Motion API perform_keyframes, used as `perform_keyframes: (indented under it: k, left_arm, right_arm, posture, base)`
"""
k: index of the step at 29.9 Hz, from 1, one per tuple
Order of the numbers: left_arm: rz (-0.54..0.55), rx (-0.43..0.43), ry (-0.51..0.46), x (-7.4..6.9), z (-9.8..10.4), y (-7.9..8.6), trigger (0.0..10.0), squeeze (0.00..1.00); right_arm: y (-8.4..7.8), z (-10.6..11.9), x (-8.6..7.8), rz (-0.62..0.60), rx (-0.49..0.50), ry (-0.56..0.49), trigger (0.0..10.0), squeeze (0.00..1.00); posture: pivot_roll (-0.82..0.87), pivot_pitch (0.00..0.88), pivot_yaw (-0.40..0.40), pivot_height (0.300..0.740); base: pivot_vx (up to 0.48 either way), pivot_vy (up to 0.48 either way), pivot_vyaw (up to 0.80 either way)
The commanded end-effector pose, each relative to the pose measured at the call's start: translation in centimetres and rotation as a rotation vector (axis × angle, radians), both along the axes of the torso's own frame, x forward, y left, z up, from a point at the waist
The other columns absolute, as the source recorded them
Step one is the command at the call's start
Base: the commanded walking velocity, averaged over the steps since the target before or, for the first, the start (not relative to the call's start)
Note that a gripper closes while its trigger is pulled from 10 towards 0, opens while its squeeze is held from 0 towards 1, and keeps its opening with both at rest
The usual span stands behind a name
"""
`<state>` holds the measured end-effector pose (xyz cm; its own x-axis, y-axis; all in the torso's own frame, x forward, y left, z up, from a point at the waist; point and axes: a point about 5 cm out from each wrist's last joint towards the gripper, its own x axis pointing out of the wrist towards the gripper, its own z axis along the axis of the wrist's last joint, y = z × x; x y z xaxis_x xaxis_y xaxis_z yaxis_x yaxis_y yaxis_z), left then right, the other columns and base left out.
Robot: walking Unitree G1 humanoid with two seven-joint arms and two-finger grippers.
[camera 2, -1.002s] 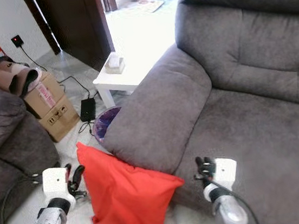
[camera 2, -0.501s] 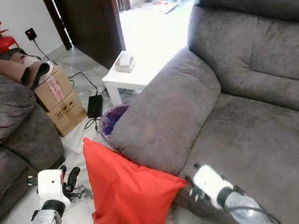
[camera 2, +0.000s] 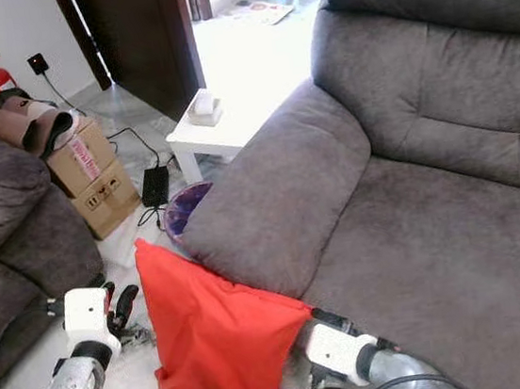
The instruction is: Move the pillow to the sofa from floor
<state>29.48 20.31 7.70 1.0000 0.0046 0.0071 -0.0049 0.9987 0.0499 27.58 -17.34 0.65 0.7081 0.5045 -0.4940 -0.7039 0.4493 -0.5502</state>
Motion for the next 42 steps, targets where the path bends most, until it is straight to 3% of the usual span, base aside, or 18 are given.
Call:
perform_keyframes:
  k: [1,5,6,15,35,40,42]
  left_arm:
    - [-0.010,-0.020,-0.035,0.6,1.2,-0.2,10.0,0.00]
    - [-0.037,-0.028,-0.052,0.9,1.8,-1.0,10.0,0.00]
    - [-0.039,-0.030,-0.052,0.9,1.8,-1.1,10.0,0.00]
    - [-0.032,-0.035,-0.054,-0.3,2.0,-1.0,10.0,0.00]
    - [-0.071,-0.038,-0.162,-1.7,6.4,-2.2,10.0,0.00]
    - [-0.065,-0.034,-0.161,-2.1,6.7,-2.0,10.0,0.00]
    - [-0.062,-0.033,-0.154,-2.3,6.7,-2.0,10.0,0.00]
  right_arm:
    - [0.1,-0.1,0.0,-0.007,-0.019,-0.010,10.0,1.00]
    - [-0.1,0.1,0.6,-0.045,-0.046,-0.060,10.0,1.00]
    - [0.0,0.3,0.7,-0.050,-0.052,-0.079,10.0,0.00]
    - [1.0,0.0,0.9,-0.028,-0.082,-0.095,10.0,0.00]
    - [3.0,0.9,2.0,0.002,-0.094,-0.181,10.0,0.00]
    - [3.4,1.3,2.4,-0.010,-0.072,-0.195,10.0,0.00]
    - [3.6,1.5,2.6,-0.044,-0.013,-0.179,10.0,0.00]
  posture:
    - [0.01,0.183,0.061,0.637]
    - [0.01,0.189,0.063,0.637]
    - [0.01,0.192,0.063,0.637]
    - [0.05,0.214,0.055,0.637]
    - [0.12,0.323,0.049,0.637]
    - [0.13,0.341,0.049,0.637]
    - [0.13,0.342,0.049,0.637]
  base:
    - [0.000,0.000,0.00]
    - [0.000,0.000,0.00]
    - [0.000,0.000,0.00]
    - [0.000,0.000,0.00]
    - [0.000,0.000,0.00]
    - [0.000,0.000,0.00]
    - [0.000,0.000,0.00]
